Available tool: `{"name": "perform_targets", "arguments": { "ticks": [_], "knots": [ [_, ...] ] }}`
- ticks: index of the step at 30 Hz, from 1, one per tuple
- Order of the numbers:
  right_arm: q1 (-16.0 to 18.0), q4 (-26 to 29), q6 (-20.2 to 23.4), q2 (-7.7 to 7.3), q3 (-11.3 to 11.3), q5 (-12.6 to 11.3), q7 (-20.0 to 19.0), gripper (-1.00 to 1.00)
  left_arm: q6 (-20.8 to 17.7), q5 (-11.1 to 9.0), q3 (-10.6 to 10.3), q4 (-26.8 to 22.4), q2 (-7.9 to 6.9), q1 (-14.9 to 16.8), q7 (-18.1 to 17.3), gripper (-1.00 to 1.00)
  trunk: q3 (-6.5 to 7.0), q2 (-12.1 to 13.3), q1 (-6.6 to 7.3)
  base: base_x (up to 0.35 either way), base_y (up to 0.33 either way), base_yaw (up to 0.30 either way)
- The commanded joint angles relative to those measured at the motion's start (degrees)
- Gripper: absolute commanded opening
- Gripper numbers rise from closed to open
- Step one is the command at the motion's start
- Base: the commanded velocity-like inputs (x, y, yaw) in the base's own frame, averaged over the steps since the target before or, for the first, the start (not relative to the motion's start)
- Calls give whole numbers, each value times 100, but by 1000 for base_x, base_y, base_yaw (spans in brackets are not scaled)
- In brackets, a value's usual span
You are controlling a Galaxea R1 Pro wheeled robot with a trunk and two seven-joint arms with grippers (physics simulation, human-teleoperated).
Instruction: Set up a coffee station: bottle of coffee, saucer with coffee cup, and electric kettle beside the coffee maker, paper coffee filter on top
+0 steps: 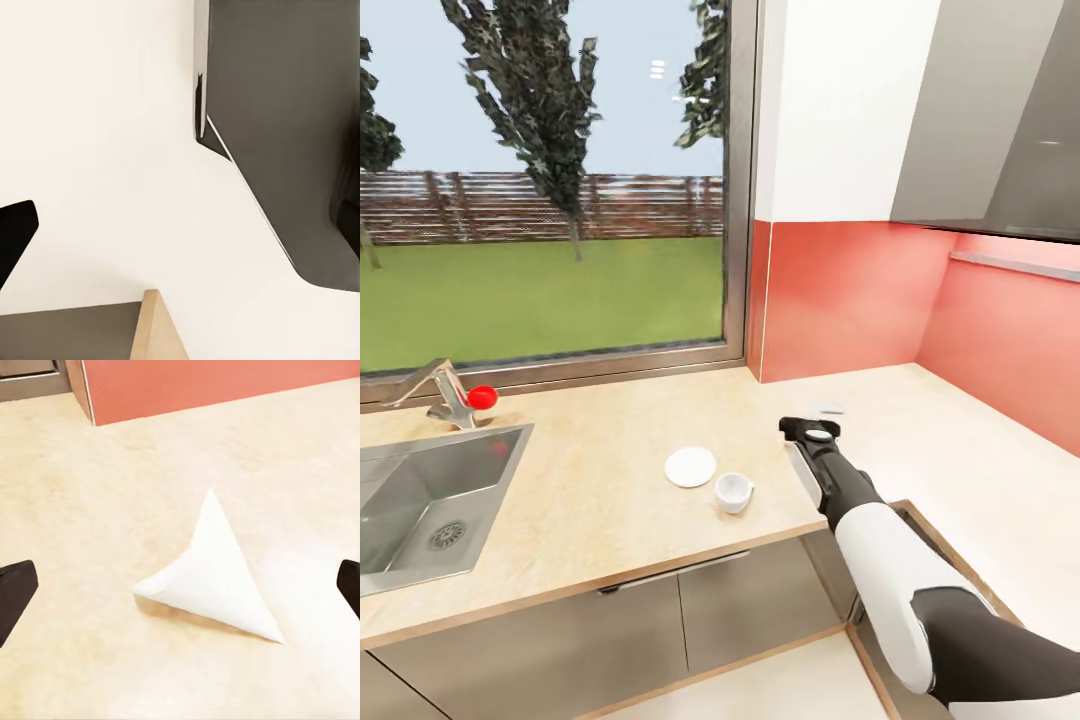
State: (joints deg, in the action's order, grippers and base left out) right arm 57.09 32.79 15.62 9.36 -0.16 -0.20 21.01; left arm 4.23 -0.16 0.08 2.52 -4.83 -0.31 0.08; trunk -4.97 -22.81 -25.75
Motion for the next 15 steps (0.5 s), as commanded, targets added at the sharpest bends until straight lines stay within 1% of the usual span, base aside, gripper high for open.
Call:
{"name": "perform_targets", "arguments": {
  "ticks": [1, 2, 3, 5, 7, 12, 15],
  "knots": [
    [3, 146, 188, 59, -2, -4, 116, 100, 34, -1, 0, 12, -1, 5, 1, 100, -11, -11, -4, 0, 0, 0],
    [3, 240, 281, 63, -2, -7, 293, 100, 34, -1, 0, 12, -1, 5, 1, 100, -11, -11, -4, 0, 0, 0],
    [3, 260, 301, 63, -2, -8, 366, 100, 34, -1, 0, 12, -1, 5, 1, 100, -11, -11, -4, 0, 0, 0],
    [3, 308, 348, 63, -2, -12, 632, 100, 34, -1, 0, 12, -1, 5, 1, 100, -11, -11, -4, 0, 0, 0],
    [3, 328, 367, 63, 3, -14, 767, 100, 34, -1, 0, 12, -1, 5, 1, 100, -11, -11, -4, 0, 0, 0],
    [3, 283, 364, 63, 6, -15, 850, 100, 34, -1, 0, 12, -1, 5, 1, 100, -11, -11, -4, 1, 0, 0],
    [3, 260, 363, 63, 7, -15, 852, 100, 34, -1, 0, 12, -1, 5, 1, 100, -11, -11, -4, 121, 0, 0]
  ]
}}
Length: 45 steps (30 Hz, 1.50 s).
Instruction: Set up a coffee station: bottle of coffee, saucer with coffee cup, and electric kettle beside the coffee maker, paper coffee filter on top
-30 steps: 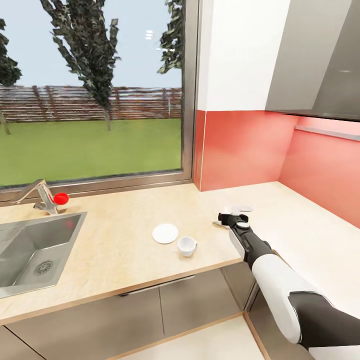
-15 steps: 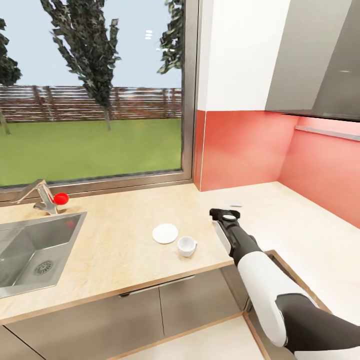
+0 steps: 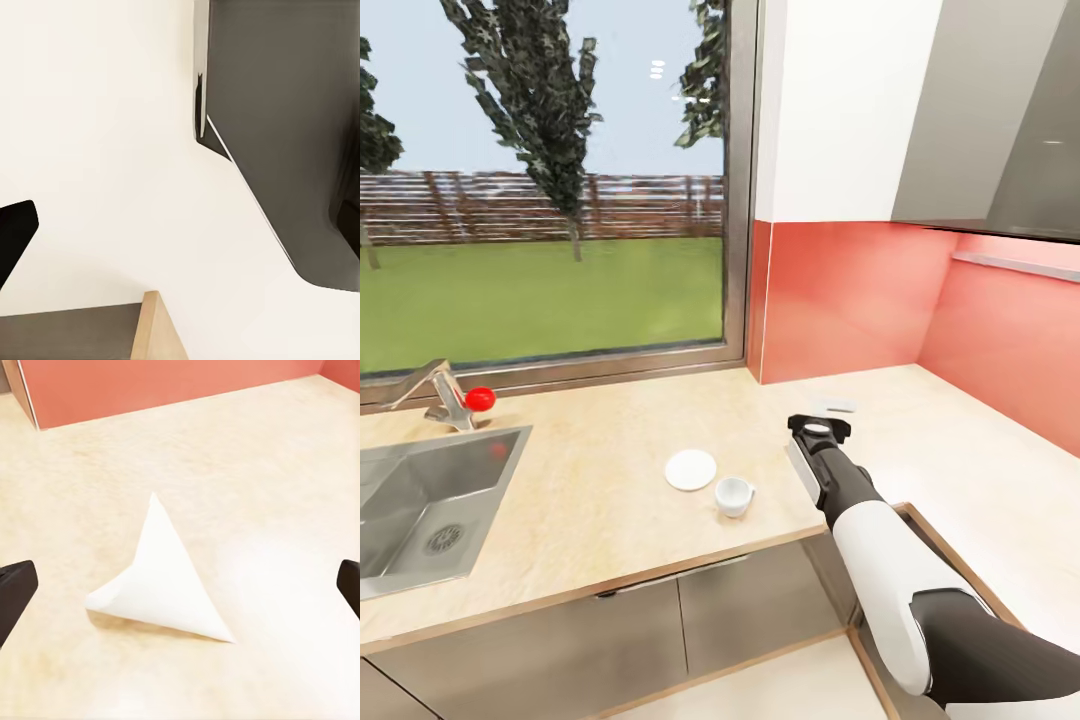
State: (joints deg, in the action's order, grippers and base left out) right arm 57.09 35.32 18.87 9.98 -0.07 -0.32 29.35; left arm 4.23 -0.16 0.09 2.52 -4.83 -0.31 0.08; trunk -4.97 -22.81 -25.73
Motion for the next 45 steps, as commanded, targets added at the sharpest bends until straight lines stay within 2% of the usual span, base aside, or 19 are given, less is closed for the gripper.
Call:
{"name": "perform_targets", "arguments": {
  "ticks": [1, 19, 26, 41, 45],
  "knots": [
    [2, 4, 38, 2, -1, -3, 19, 100, 38, -1, 0, 12, -4, 5, 1, 100, -11, -11, -5, 254, 0, 0],
    [-3, -245, 37, 2, 7, 6, 19, 100, 36, -3, 0, 12, -1, 5, 1, 100, -49, -11, -5, 50, 0, 131],
    [-4, -344, 30, 2, 7, 13, 26, 100, 42, -2, 0, 12, -9, 5, 1, 100, -89, -11, -5, 225, 0, 158],
    [-5, -382, 20, 2, 16, 22, 27, 100, 34, -2, 0, 12, -1, 5, -13, 100, -96, -11, -5, 61, -20, 12],
    [-5, -604, 18, -56, 21, 17, 32, 100, 34, -1, 0, 12, 3, -2, -15, 100, -96, -11, -5, 17, -13, 0]
  ]
}}
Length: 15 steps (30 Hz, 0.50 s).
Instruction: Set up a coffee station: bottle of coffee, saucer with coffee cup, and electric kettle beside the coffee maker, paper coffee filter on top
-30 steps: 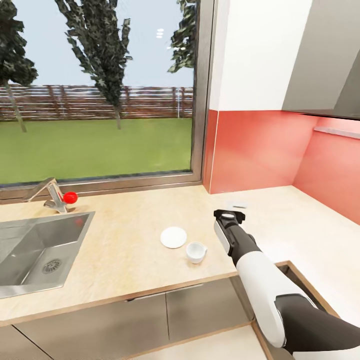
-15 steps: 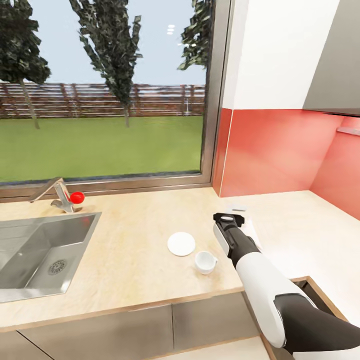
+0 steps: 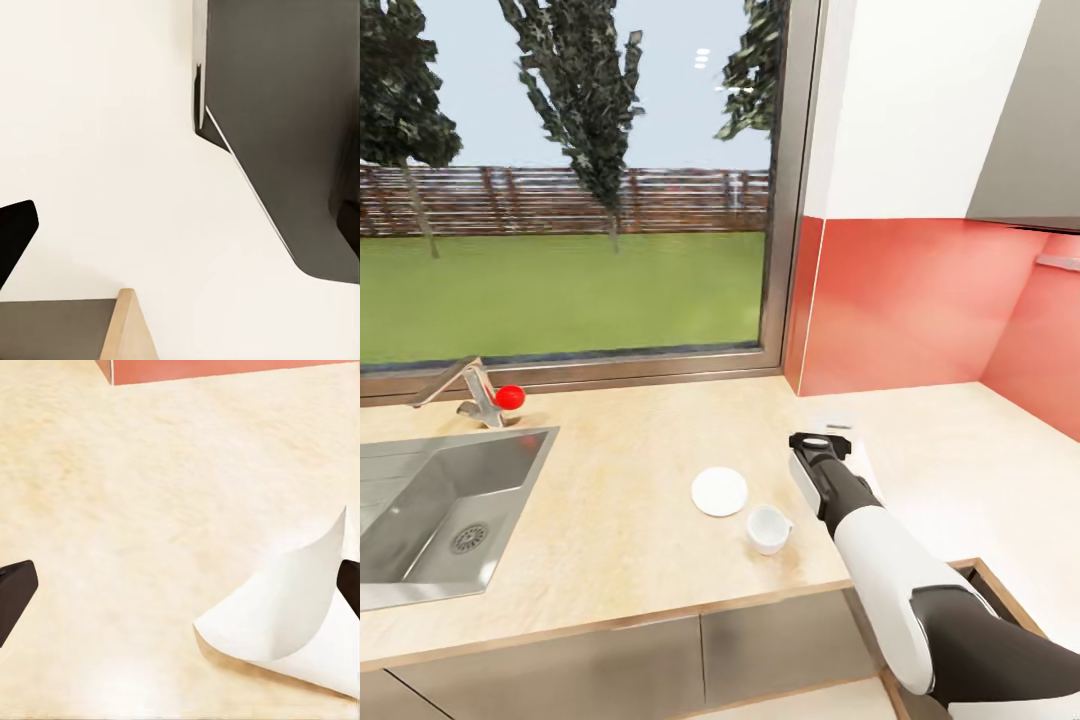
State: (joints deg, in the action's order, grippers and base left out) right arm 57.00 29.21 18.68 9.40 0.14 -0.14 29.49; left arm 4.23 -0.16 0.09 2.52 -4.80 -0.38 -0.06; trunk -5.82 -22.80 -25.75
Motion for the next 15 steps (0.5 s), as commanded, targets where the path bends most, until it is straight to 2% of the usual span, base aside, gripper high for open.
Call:
{"name": "perform_targets", "arguments": {
  "ticks": [1, 7, 8, 15],
  "knots": [
    [2, -89, 34, -26, 2, -2, 16, 100, 34, -1, 0, 12, 1, 4, -2, 100, -11, -12, -4, 4, -3, 0],
    [1, -195, 25, -188, 4, -3, 13, 100, 34, -2, 0, 12, 4, 3, -2, 100, -11, -12, -4, 1, -1, 0],
    [-2, -204, 30, -283, 4, -3, 13, 100, 34, -3, 0, 12, 5, 3, -2, 100, -11, -12, -4, 0, 0, 0],
    [1, -255, 26, -412, 4, -3, 30, 100, 34, -2, 0, 12, 4, -14, -2, 100, -11, -12, -4, 0, 0, 0]
  ]
}}
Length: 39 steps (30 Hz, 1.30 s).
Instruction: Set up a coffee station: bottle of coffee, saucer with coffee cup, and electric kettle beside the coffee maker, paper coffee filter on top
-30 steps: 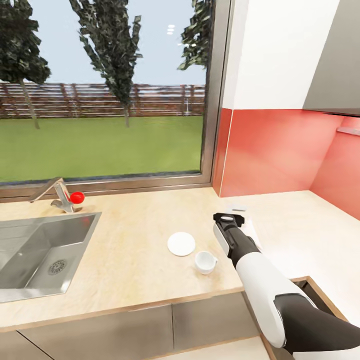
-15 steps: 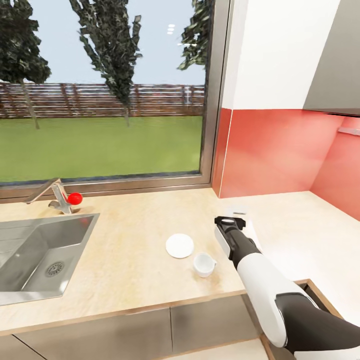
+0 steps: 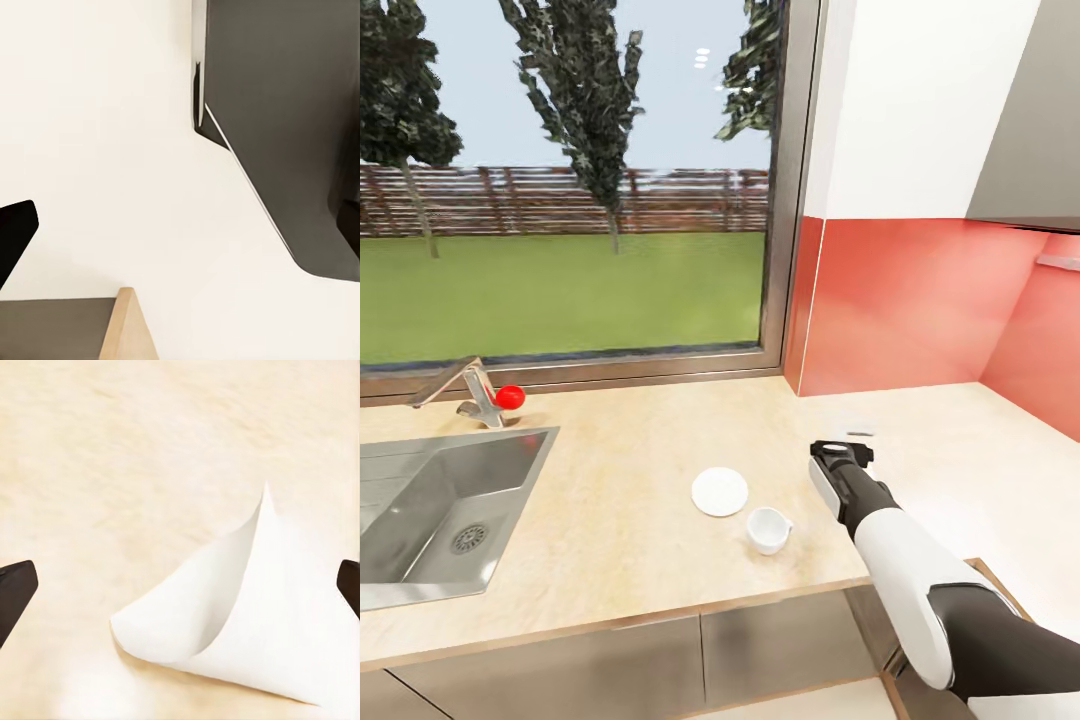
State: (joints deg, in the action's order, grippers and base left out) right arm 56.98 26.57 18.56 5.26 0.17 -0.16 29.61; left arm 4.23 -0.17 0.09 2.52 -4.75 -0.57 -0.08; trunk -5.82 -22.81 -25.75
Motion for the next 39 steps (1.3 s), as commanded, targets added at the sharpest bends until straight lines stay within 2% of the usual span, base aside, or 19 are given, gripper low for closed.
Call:
{"name": "perform_targets", "arguments": {
  "ticks": [1, 10, 11, 12, 16, 39],
  "knots": [
    [3, 7, 37, -5, 1, -2, 18, 100, 34, -1, 0, 12, 0, 1, -1, 100, -11, -11, -3, 0, 0, 0],
    [1, -19, 42, -15, 1, -2, 43, 100, 34, -1, 0, 12, 0, -6, -1, 100, -11, -11, -3, 0, 0, 0],
    [1, -23, 42, -16, 1, -2, 86, 100, 34, -2, 0, 12, 0, -5, -1, 100, -11, -11, -3, 0, 0, 0],
    [4, -116, 38, -16, 1, -2, 351, 100, 34, -1, 0, 12, -5, -5, -1, 100, -11, -11, -3, 0, 0, -142],
    [2, -236, 34, -11, 1, -9, 418, 100, 34, 0, 0, 12, -3, -7, 7, 100, -11, -11, -3, 0, 0, -101],
    [2, -299, 34, 19, -1, -19, 423, 100, 29, 0, 0, 12, 24, -6, 2, 100, -11, -11, -3, 63, -49, -4]
  ]
}}
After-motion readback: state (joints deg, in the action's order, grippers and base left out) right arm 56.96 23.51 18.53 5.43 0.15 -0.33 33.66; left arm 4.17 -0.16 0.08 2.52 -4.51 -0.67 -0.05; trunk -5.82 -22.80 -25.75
